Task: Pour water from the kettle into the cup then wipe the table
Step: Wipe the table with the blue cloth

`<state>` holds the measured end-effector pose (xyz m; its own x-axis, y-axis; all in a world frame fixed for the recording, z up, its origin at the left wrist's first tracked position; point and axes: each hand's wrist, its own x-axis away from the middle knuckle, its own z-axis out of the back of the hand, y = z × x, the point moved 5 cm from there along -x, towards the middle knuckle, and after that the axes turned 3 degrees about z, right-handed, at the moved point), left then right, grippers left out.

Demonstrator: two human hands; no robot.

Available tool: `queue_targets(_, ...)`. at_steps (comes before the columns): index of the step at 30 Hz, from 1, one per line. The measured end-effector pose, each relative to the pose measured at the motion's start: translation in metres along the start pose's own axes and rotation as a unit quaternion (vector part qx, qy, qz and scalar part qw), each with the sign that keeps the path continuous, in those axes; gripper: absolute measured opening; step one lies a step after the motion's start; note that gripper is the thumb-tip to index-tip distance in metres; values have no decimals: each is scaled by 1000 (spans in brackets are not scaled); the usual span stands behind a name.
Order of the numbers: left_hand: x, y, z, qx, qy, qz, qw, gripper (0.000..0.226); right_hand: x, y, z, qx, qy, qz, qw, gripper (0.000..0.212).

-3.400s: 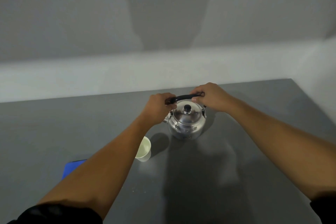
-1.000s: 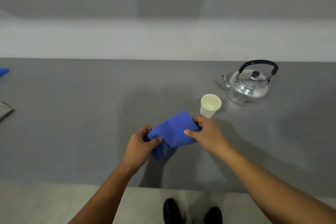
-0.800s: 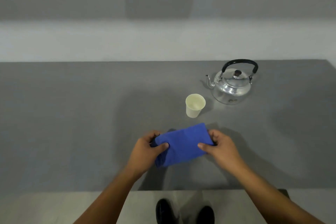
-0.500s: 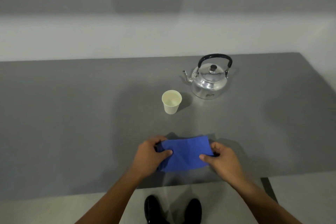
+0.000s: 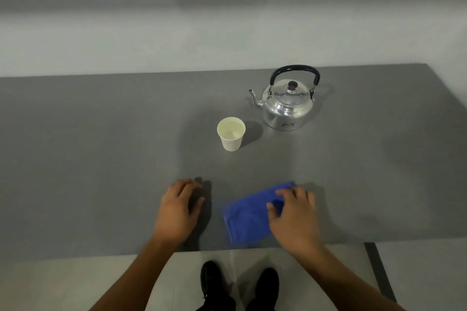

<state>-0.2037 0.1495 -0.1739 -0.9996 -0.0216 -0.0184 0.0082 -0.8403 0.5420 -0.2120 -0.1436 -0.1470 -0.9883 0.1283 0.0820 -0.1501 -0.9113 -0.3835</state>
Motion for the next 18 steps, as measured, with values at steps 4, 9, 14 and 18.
queue_targets(4,-2,-30,2,-25,22,55,998,50,19,-37,-37,43,-71,-18,996,84)
queue_targets(9,-1,-36,-5,-92,18,43,995,65,23,-60,-62,63,-57,18,996,79)
queue_targets(14,0,-37,-7,-107,10,40,993,67,43,-38,-71,40,-94,137,985,77)
queue_targets(18,1,-39,-8,-110,1,38,993,67,52,9,-39,-17,-88,210,974,76)
